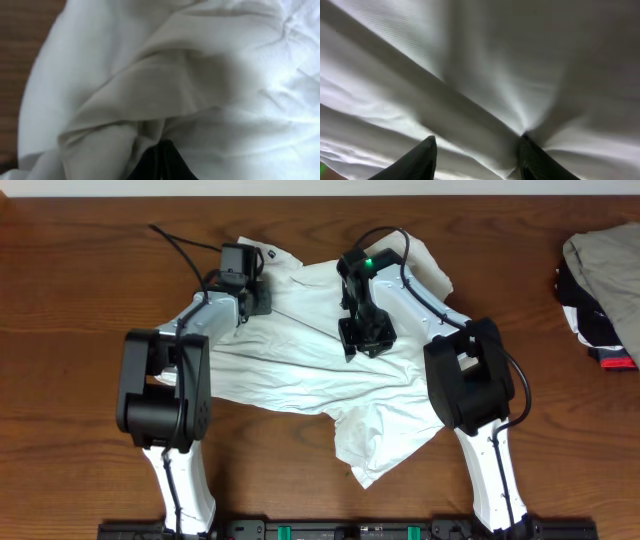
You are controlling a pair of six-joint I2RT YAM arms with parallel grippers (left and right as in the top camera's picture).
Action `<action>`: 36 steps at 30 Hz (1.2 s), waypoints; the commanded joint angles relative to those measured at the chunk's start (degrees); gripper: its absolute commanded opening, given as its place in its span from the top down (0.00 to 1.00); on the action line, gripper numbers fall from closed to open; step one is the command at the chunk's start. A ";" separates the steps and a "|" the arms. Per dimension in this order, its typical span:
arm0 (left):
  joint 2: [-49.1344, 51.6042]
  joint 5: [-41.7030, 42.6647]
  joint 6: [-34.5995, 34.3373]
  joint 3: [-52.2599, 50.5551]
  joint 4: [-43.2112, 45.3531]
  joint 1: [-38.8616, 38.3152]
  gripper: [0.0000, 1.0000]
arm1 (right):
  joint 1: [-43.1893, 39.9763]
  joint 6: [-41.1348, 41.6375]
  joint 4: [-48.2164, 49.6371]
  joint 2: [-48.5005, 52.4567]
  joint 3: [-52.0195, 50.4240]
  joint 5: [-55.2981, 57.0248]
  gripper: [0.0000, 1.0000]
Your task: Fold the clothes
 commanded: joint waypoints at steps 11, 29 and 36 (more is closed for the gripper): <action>4.50 -9.09 1.51 -1.22 4.59 10.12 0.94 | 0.31 -0.33 0.55 4.52 -3.02 1.90 0.49; 4.50 -23.17 11.39 -1.22 16.52 16.94 0.94 | -2.84 1.03 -1.64 4.52 -3.10 5.16 0.50; 4.50 -39.36 18.88 -1.22 24.76 20.31 0.94 | -3.78 1.38 -2.45 4.52 -3.10 6.03 0.51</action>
